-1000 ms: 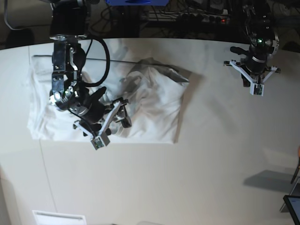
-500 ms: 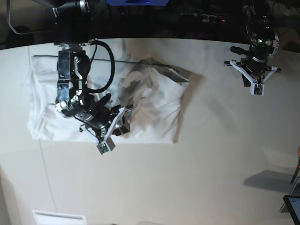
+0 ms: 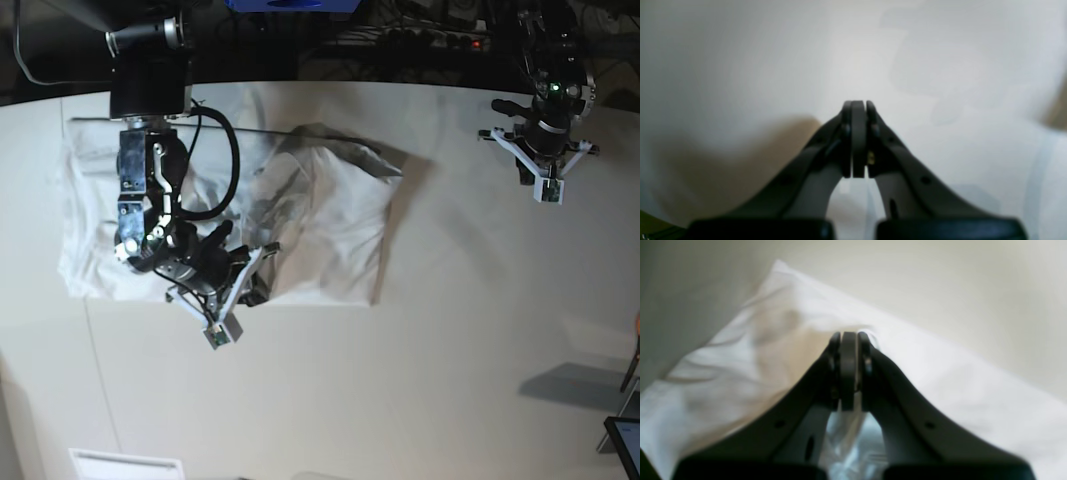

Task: Fold the T-shirt properly
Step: 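Press the right gripper on the folded layers to flatten them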

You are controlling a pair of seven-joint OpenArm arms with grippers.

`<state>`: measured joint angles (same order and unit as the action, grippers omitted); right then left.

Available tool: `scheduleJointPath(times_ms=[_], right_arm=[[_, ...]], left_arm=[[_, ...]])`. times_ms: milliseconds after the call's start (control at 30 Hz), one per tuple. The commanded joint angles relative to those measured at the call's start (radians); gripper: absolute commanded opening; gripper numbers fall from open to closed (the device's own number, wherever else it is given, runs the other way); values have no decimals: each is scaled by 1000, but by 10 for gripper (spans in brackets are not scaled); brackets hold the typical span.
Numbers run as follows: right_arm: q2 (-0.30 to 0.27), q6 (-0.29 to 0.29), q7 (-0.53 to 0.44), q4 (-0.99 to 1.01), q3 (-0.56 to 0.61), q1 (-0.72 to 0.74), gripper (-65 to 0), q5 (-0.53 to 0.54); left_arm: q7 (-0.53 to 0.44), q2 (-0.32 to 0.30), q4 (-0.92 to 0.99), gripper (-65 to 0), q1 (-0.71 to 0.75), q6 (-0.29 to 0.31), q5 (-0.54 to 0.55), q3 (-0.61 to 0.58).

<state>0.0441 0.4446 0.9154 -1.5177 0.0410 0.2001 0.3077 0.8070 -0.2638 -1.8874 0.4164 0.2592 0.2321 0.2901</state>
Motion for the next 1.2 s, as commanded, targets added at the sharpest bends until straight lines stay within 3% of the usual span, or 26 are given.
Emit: scheduleJointPath(times_ms=[0,267,467,833,900,1067,1167], right_arm=[[-5,4,-20,-14,0,29,-635,11],[-49,9,-31,52,1,43,-635,11],[-80,10,-123,70,12,34,-634,9],[-166,10,-120,72,12,34,-625,6],[-177,10,-118,65,12,20,-598,6],[-184,10,-98,-45,12,-41,-427,6],[-180,9,-98,-174,0,-95,-389,8]], left_arm=[[-19,-12,-13,-650,-1,-7,-1,8],[-19,-12,-13,-650,-3,-7,-1,8],[-19,-12,-13,-650,-4,-7,-1,8],[-19,-13,-14,-650,-1,-7,-3,-2],[-19,-13,-16,-650,-1,-7,3,-4],[-19,-13,-16,-650,-1,-4,6,-4],[-19,-13,-18,-650,-1,58,6,-4]])
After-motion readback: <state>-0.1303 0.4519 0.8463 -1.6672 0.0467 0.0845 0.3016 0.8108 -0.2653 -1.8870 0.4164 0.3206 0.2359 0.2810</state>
